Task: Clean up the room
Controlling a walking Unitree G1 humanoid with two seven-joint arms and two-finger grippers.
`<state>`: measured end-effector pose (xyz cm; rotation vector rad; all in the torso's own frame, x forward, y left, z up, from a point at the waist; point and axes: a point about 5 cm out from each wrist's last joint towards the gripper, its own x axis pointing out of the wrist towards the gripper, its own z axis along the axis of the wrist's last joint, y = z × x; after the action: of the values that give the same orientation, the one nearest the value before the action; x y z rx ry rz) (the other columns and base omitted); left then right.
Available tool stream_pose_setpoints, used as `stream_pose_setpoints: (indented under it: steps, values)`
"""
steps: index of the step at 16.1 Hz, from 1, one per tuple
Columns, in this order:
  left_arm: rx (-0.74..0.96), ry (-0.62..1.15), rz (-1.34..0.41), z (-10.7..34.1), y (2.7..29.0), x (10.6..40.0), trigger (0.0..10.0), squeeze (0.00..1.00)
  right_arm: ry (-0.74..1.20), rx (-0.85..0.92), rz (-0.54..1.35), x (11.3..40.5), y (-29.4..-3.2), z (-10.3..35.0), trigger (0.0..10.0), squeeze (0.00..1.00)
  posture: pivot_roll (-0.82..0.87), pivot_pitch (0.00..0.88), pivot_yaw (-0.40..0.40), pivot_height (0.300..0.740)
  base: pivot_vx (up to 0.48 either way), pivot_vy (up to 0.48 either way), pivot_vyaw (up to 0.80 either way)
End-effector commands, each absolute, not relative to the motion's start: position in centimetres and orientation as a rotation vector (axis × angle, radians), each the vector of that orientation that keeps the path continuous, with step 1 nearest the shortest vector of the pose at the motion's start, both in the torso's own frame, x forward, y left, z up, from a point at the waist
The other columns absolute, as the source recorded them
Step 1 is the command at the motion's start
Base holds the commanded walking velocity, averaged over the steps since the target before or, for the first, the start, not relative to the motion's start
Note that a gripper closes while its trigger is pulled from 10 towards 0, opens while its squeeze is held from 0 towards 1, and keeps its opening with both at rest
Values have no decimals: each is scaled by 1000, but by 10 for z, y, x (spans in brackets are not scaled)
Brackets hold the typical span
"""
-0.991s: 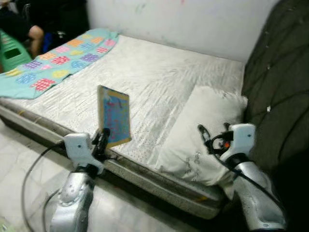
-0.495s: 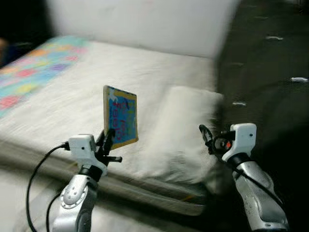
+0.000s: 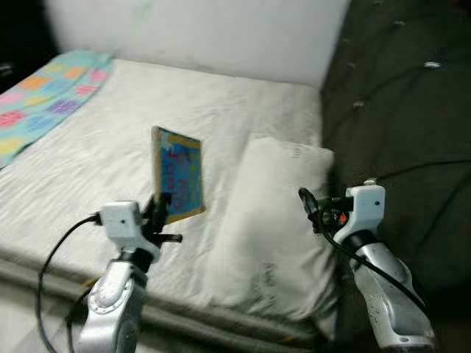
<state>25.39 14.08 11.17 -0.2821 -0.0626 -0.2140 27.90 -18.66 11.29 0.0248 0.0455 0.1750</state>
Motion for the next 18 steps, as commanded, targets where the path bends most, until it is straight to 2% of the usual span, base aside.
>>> stream_pose_setpoints:
  steps: [1, 5, 15, 18]
  values:
    - [-264, -95, -243, 118, 140, 252, 10000, 0, 48, 27, 166, 280, -189, 114, 10000, 0, -56, 0, -18, 740, 0, 0, 0]
    - [-274, -77, -218, 117, 142, 253, 10000, 0, 51, 27, 166, 280, -188, 113, 10000, 0, -55, 0, -20, 740, 0, 0, 0]
    - [-295, -71, -219, 116, 138, 254, 10000, 0, 58, 19, 167, 280, -189, 112, 10000, 0, -62, 4, -22, 740, 0, 477, 0]
    - [-310, -97, -237, 118, 138, 253, 10000, 0, 59, 15, 172, 280, -189, 112, 10000, 0, -63, 4, -23, 740, 0, 89, 0]
